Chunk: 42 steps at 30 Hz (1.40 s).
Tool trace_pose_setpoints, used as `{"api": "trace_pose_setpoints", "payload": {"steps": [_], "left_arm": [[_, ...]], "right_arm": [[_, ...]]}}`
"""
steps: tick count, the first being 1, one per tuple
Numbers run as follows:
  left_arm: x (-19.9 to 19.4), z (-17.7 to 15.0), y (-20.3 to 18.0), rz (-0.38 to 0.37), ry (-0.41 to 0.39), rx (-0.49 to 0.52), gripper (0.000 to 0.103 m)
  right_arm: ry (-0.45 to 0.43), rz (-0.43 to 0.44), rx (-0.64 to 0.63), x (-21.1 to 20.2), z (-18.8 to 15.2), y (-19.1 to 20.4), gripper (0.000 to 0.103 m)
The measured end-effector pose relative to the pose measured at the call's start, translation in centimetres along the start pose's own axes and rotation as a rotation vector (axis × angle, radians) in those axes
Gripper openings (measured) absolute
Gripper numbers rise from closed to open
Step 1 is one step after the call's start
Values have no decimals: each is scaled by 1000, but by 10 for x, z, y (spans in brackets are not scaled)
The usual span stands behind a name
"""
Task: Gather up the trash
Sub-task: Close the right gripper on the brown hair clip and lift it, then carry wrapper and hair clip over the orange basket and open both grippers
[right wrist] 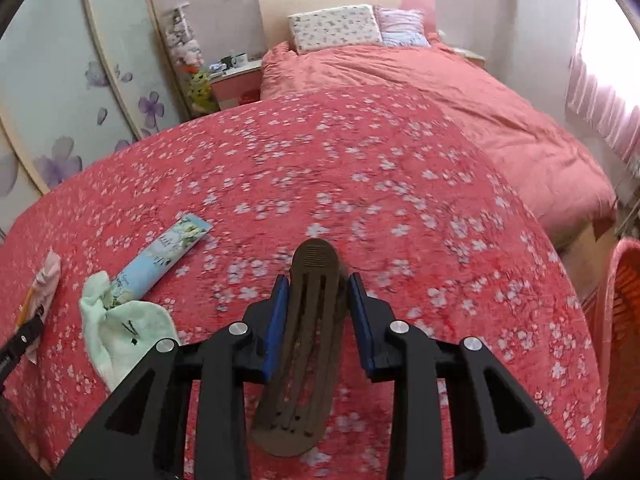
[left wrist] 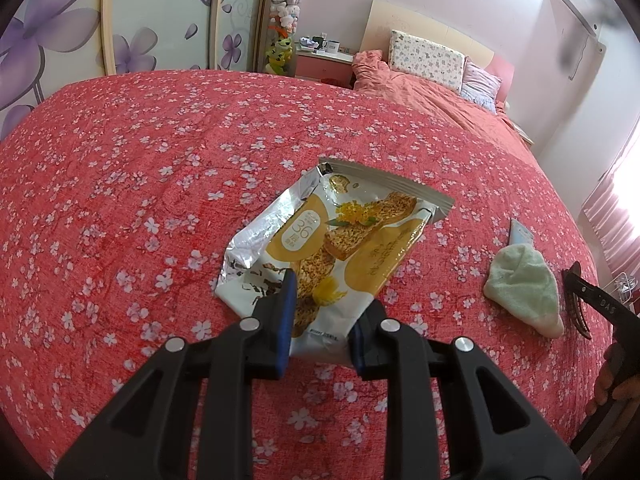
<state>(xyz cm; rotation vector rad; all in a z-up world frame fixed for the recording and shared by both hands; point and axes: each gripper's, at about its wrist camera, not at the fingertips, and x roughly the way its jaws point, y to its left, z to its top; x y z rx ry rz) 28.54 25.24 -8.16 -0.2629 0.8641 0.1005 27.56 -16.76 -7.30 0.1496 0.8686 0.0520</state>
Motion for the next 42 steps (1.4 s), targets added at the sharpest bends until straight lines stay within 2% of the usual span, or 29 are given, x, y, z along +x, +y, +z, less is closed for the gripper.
{"api": "trace_pose_setpoints", "payload": {"steps": [8, 15, 17, 19, 21, 25, 26, 28, 30, 35, 42], "left_arm": [[0, 0, -6, 27, 0, 22, 25], [0, 1, -11, 41, 1, 35, 25], [0, 2, -14, 47, 1, 41, 28], [1, 3, -18, 51, -1, 47, 38], [1, 4, -22, 67, -7, 59, 41], [5, 5, -27, 81, -1, 67, 42], [5, 6, -28, 85, -3, 71, 41], [6, 6, -29, 83, -6, 78, 28], [5, 7, -30, 79, -14, 87, 17], [-3, 9, -30, 54, -42, 97, 13], [-17, 7, -39, 18, -67, 112, 12]], "right_arm": [[-2, -38, 18, 1, 0, 8, 32], [-14, 13, 35, -7, -7, -5, 29], [-8, 20, 42, -6, -7, -8, 29], [-6, 16, 35, -6, -8, -9, 30], [-2, 14, 33, -7, -9, -7, 30], [-6, 10, 44, -10, -14, -8, 36], [-7, 7, 40, -11, -15, -7, 37], [-4, -12, 24, -12, -17, -4, 31], [-5, -1, 16, -13, -18, -5, 30], [-29, 40, 47, -21, -21, -16, 30], [-54, 38, 45, -34, -23, -23, 30]]}}
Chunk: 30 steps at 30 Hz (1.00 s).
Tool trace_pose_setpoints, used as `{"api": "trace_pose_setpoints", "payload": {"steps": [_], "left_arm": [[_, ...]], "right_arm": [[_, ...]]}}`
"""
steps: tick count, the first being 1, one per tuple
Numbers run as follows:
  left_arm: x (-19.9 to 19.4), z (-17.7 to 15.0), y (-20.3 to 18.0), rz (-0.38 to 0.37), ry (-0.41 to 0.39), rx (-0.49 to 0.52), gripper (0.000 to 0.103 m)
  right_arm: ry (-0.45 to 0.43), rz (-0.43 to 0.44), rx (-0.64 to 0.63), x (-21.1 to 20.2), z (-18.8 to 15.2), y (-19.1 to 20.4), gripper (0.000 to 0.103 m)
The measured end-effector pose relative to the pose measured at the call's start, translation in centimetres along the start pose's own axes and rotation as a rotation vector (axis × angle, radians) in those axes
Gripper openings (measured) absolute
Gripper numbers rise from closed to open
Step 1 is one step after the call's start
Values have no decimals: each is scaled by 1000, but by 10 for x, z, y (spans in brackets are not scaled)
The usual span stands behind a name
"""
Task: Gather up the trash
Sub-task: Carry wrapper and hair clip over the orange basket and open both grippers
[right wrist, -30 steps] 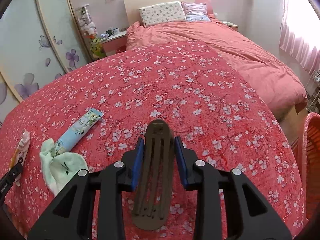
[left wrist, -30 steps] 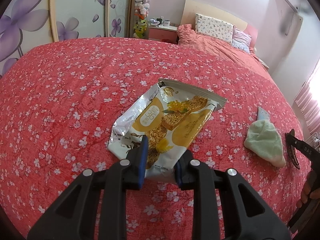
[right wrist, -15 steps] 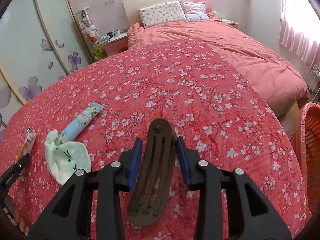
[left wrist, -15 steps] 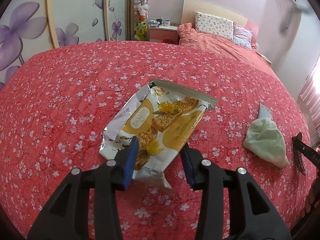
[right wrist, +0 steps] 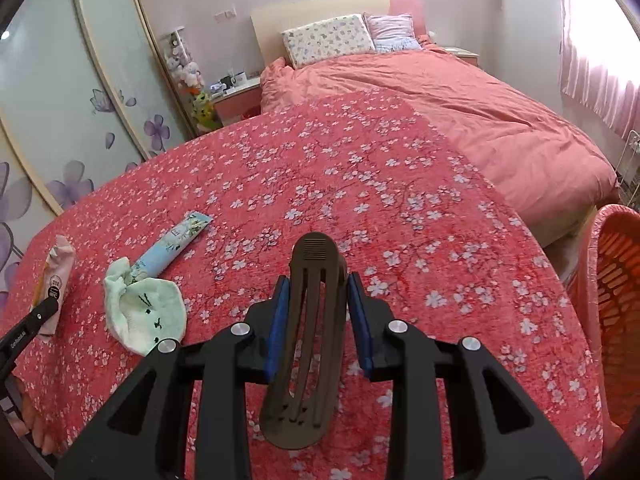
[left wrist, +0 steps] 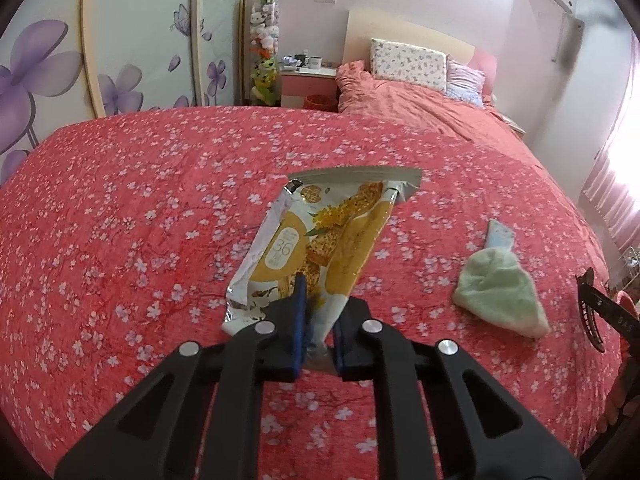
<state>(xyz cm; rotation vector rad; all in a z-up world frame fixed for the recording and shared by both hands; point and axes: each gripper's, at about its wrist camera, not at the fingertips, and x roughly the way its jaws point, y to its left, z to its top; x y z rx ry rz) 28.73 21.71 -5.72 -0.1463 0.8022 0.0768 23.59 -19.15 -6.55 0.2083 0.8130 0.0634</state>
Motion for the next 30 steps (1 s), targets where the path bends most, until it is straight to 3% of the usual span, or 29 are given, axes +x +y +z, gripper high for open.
{"api": "trace_pose_setpoints", "payload": {"steps": [18, 30], "left_arm": [[-52, 13, -66, -106, -68, 86, 11], [-82, 11, -162, -276, -83, 185, 11]], "right_arm": [[-112, 29, 32, -59, 10, -28, 30], [-223, -18, 51, -116, 10, -67, 30]]}}
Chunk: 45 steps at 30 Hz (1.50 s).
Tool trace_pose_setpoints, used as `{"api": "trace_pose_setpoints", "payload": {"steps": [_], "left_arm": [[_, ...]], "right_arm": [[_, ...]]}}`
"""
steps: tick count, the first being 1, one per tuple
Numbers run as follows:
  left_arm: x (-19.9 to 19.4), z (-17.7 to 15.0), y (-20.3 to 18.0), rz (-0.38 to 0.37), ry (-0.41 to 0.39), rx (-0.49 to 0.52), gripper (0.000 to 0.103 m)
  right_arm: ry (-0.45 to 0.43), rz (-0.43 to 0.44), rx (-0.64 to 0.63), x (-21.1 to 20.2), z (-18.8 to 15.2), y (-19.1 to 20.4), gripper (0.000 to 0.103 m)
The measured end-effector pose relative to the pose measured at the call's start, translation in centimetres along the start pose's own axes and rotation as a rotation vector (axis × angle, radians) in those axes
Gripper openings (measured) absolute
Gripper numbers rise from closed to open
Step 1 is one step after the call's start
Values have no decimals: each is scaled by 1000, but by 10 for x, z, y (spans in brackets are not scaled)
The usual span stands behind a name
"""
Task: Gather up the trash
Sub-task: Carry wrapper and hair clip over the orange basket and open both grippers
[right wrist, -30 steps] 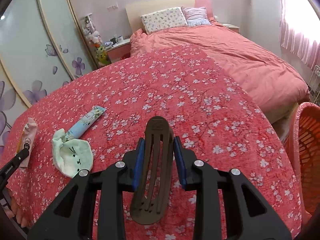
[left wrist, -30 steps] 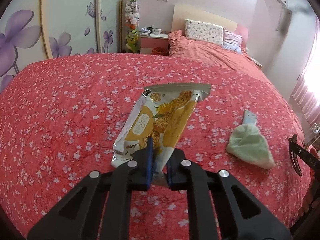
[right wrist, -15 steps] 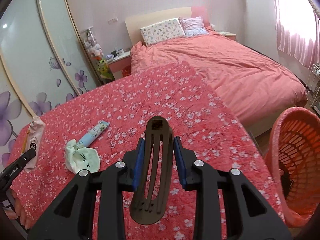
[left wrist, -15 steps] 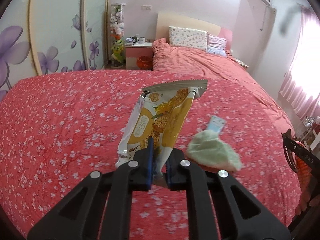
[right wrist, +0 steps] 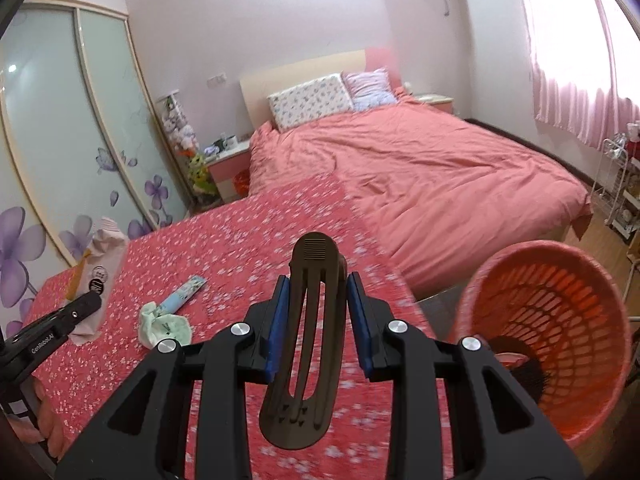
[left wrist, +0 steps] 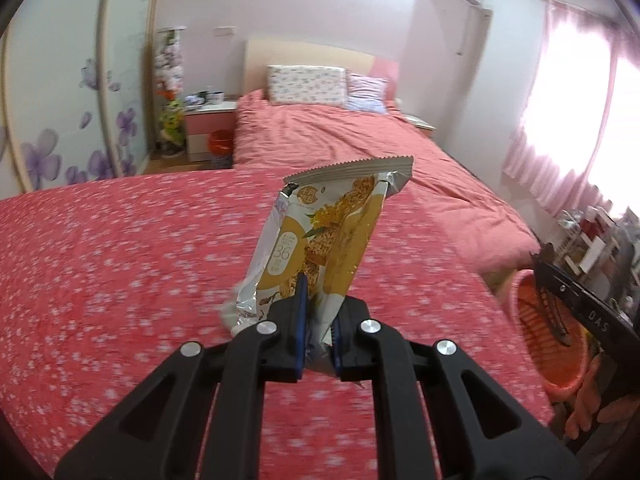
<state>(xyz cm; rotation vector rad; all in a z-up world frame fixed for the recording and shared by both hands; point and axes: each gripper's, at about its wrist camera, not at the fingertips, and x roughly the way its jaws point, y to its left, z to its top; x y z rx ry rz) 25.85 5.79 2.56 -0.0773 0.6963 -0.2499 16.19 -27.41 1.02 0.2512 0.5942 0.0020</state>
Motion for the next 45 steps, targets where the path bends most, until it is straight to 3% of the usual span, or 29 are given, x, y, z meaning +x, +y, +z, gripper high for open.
{"api": "trace_pose_setpoints", "payload": {"steps": [18, 31, 40, 45], "left_arm": [[27, -17, -172, -302, 66, 154, 11], [62, -39, -277, -488, 153, 223, 11], [92, -62, -321, -533, 235, 253, 11], [108, -70, -332, -520, 280, 263, 12]], "right_arm": [[-113, -151, 118, -60, 0, -102, 30], [-131, -225, 205, -63, -8, -163, 30], [-135, -234, 264, -59, -13, -196, 30], [-128, -230, 309, -54, -17, -210, 30]]}}
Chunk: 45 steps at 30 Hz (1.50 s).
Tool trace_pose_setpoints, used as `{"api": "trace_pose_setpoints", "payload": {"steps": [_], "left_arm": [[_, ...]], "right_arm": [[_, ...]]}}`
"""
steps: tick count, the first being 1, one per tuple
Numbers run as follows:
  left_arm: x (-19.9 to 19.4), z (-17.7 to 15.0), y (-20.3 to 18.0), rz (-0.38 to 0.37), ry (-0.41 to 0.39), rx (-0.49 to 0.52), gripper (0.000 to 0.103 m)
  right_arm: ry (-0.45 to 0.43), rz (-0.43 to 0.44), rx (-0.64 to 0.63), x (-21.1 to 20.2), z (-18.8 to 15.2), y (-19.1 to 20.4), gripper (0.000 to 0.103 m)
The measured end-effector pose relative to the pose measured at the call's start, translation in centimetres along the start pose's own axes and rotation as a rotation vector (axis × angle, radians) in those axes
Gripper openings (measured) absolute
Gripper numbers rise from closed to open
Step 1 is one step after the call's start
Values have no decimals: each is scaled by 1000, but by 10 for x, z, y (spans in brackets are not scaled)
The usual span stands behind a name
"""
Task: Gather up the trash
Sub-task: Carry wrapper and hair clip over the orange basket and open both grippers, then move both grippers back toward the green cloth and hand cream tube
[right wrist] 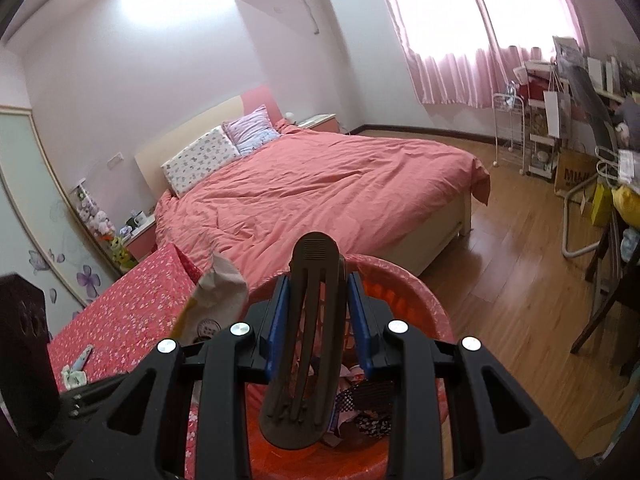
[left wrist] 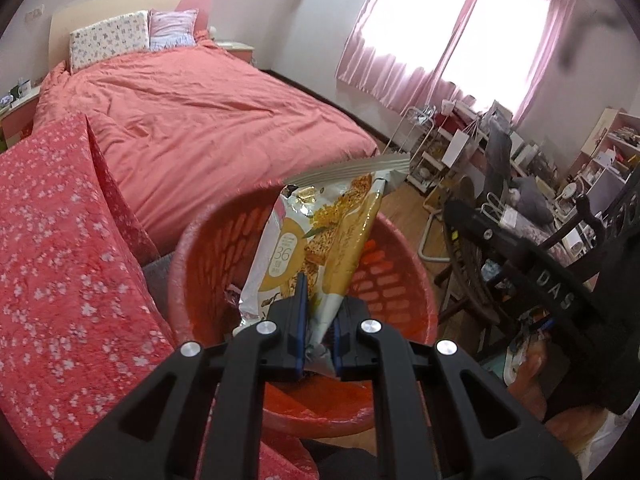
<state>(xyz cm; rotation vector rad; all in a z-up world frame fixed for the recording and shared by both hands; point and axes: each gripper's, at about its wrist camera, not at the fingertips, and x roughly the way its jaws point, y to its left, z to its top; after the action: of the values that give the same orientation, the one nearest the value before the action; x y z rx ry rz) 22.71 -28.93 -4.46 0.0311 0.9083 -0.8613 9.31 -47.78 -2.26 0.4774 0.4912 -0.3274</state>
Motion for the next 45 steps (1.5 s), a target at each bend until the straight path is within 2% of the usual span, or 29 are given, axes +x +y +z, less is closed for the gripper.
{"api": "trace_pose_setpoints", "payload": {"steps": [2, 7, 8, 10, 11, 13, 16, 18, 21, 28, 30, 33, 39, 42, 45], "left_arm": [[7, -2, 1, 15, 16, -4, 13], [14, -7, 12, 45, 42, -27, 37], [14, -7, 13, 53, 46, -27, 39], [12, -9, 18, 69, 46, -31, 46], [10, -10, 22, 80, 43, -35, 47], [4, -11, 28, 101, 34, -39, 49], [-12, -13, 39, 158, 7, -32, 57], [-26, -17, 48, 203, -15, -26, 61], [-46, -22, 63, 271, -39, -18, 67], [-102, -46, 117, 436, -90, -64, 84], [-115, -53, 133, 489, -98, -82, 87], [-137, -65, 163, 555, -108, -131, 88], [-178, -87, 237, 689, -125, -305, 88], [-190, -95, 268, 719, -132, -390, 87], [-196, -100, 289, 698, -134, -461, 78]], "right_arm": [[13, 9, 17, 4, -1, -3, 30], [64, 33, 68, 18, -4, -12, 31], [71, 34, 72, 19, -6, -13, 32], [85, 29, 70, 21, -8, -12, 40], [85, 26, 70, 20, -9, -12, 47], [77, 15, 63, 14, -11, -11, 50], [66, -10, 32, 8, -12, -7, 50], [47, -42, -10, 2, -12, 1, 59], [32, -61, -51, -2, -12, 9, 62], [29, -77, -156, -6, -23, 40, 66], [34, -71, -182, -7, -28, 51, 73], [33, -60, -234, -10, -37, 70, 77], [60, -39, -275, -10, -53, 97, 80], [61, -41, -287, -12, -62, 110, 80], [62, -52, -307, -11, -69, 121, 80]]}}
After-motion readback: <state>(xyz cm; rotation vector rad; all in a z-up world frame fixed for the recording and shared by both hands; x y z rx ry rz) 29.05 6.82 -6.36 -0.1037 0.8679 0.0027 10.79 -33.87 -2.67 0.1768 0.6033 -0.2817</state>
